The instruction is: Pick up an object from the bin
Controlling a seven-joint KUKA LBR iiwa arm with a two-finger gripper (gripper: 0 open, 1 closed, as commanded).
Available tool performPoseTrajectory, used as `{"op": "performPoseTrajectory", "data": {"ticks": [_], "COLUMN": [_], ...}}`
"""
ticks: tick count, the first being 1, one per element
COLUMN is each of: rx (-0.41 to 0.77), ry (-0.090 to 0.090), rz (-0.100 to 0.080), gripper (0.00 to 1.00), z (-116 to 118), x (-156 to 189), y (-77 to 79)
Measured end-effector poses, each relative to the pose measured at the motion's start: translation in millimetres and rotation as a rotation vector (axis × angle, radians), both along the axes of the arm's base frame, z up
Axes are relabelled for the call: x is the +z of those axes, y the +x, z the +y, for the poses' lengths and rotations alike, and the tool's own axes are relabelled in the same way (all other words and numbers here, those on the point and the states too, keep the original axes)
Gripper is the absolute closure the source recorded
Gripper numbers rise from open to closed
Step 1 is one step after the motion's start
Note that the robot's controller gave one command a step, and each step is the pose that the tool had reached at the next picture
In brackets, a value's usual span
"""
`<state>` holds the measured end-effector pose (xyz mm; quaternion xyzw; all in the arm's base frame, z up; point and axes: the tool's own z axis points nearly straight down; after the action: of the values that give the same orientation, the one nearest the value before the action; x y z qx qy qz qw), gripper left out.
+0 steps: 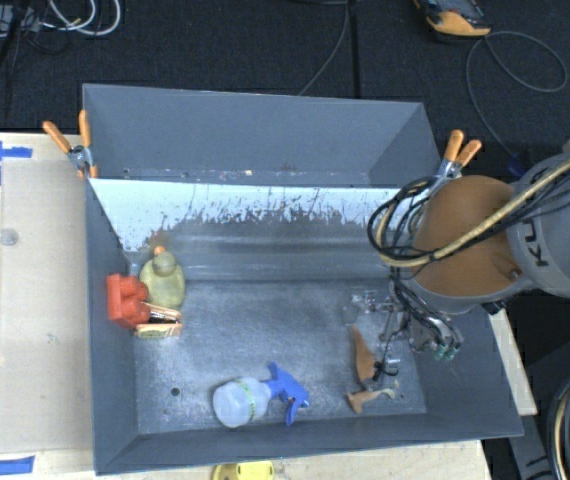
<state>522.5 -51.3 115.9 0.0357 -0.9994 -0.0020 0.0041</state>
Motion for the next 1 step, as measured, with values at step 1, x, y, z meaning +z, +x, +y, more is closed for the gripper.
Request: {"op": "performPoseTrajectory", "data": {"ticks": [1], "rx": [-0.043], "ry": [-0.006], "rz": [-0.008], "gripper": [0.00], "z": [-23.8], "x": [-37.5], "y": [-9.3]}}
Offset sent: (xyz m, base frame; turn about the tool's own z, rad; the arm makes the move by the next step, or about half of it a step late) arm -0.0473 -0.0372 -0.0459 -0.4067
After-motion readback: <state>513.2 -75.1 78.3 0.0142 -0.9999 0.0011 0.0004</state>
